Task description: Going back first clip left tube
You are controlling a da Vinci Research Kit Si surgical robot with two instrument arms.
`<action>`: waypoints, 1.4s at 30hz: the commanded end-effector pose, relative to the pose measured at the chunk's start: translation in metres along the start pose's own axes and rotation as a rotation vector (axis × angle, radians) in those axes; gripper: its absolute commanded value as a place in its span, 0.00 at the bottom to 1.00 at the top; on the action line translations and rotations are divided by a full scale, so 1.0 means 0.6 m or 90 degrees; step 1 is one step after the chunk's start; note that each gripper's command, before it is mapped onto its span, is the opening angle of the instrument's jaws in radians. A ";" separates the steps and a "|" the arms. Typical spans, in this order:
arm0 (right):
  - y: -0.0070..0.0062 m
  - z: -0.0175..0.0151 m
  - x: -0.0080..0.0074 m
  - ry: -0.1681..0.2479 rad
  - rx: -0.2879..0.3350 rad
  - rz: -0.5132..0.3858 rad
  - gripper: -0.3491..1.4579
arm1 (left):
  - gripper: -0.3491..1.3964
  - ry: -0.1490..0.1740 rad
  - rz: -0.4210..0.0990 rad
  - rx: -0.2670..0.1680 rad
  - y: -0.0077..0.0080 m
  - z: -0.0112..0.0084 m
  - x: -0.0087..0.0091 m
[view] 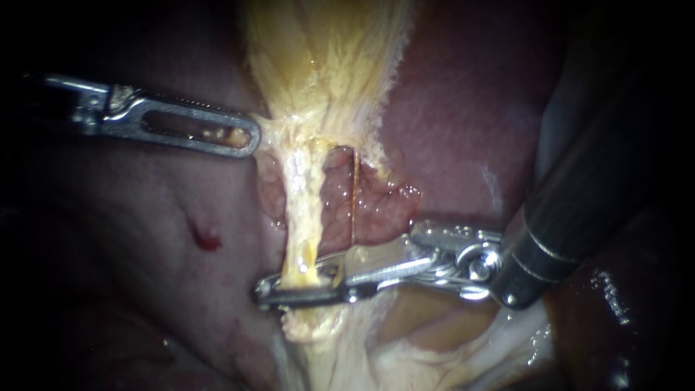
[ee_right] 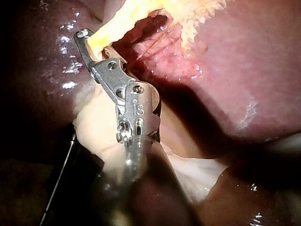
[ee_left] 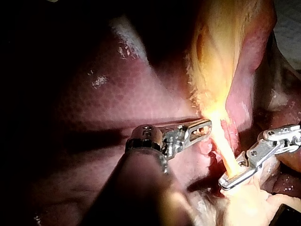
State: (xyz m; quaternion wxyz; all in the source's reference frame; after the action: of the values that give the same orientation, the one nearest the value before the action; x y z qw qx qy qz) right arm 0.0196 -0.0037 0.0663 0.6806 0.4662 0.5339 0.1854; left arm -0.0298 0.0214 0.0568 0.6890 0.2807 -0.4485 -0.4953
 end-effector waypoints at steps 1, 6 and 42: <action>0.0001 -0.0001 -0.0001 0.000 0.000 0.000 0.00 | 0.00 0.000 0.000 0.000 0.0000 0.0000 0.0000; 0.0002 -0.0001 -0.0001 0.000 0.000 0.000 0.00 | 0.00 0.000 0.000 0.000 0.0000 0.0000 0.0000; 0.0062 0.0005 -0.0021 0.012 -0.041 -0.112 0.47 | 0.00 0.000 0.000 0.000 0.0000 0.0000 0.0001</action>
State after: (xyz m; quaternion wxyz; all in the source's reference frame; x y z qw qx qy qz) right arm 0.0202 -0.0028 0.0703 0.7045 0.3921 0.5731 0.1465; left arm -0.0298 0.0213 0.0568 0.6892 0.2803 -0.4486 -0.4952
